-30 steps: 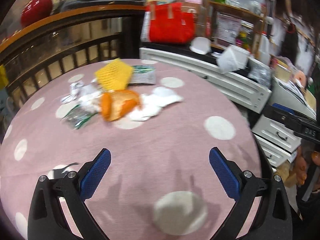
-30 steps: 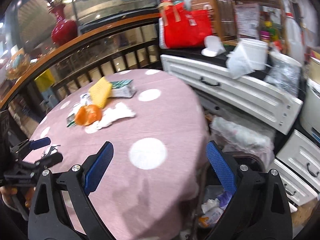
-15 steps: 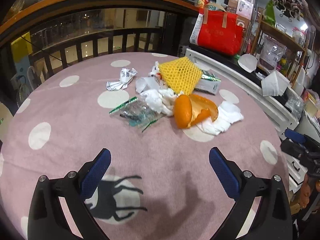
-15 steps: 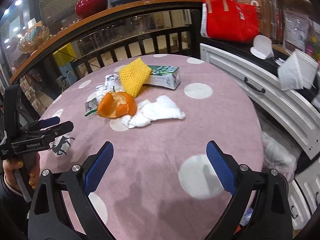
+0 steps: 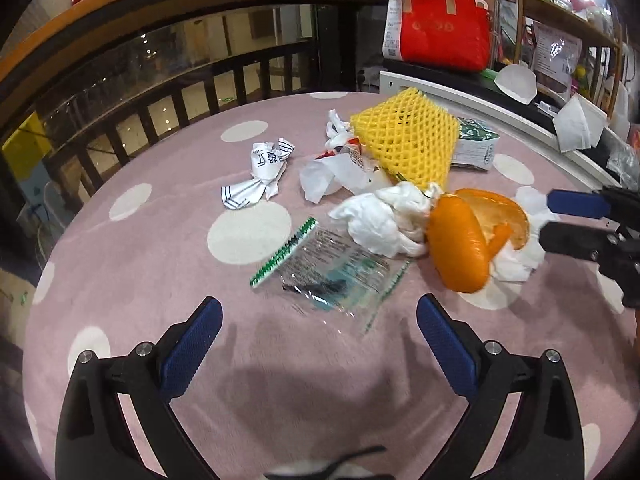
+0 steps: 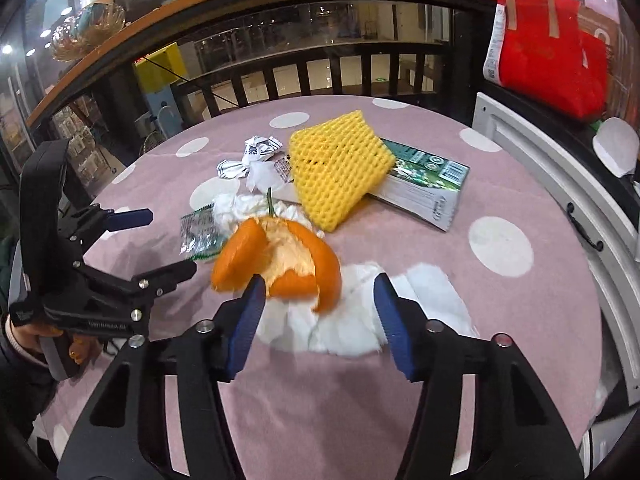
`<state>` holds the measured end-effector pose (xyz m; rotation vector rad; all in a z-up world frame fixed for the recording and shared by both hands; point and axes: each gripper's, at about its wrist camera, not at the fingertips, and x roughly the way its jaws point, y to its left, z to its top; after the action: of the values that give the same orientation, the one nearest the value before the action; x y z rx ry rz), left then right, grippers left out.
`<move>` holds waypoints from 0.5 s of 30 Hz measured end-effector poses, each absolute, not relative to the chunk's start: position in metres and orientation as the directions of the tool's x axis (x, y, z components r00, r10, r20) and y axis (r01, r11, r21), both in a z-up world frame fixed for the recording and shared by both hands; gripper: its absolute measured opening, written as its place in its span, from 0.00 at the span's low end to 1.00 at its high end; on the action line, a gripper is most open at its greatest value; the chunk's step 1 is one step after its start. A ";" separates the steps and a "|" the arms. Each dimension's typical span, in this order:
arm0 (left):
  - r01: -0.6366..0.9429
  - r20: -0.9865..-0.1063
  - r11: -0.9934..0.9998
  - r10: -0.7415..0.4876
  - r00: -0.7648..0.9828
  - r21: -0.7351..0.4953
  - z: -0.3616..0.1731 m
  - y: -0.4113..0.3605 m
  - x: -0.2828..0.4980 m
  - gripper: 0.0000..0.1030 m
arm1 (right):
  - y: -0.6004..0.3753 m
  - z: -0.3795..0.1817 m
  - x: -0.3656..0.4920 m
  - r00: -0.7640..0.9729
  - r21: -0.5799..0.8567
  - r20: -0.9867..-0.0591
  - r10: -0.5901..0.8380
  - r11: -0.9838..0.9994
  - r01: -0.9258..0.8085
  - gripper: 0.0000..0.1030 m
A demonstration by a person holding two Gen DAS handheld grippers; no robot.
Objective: Collect trash
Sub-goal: 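Grasp the orange peel with the right tool while the left tool grasps the clear wrapper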
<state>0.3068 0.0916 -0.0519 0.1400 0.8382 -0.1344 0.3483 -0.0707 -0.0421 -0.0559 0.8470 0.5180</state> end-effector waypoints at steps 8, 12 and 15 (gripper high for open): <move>0.226 -0.780 0.974 -0.122 0.614 0.026 -0.061 0.086 0.331 0.80 | -0.052 -0.056 0.371 0.523 0.149 -0.752 0.401 0.876 -0.458 0.18; 0.204 -0.788 0.978 -0.095 0.608 0.040 -0.063 0.087 0.329 0.43 | -0.058 -0.053 0.368 0.535 0.153 -0.745 0.399 0.882 -0.445 0.09; 0.183 -0.788 0.983 -0.101 0.608 0.015 -0.059 0.094 0.325 0.28 | -0.064 -0.047 0.359 0.551 0.166 -0.727 0.411 0.883 -0.439 0.08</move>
<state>0.3253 0.0941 -0.0591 0.0973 0.9031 -0.1644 0.3594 -0.0640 -0.0468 -0.0364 0.8497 0.5027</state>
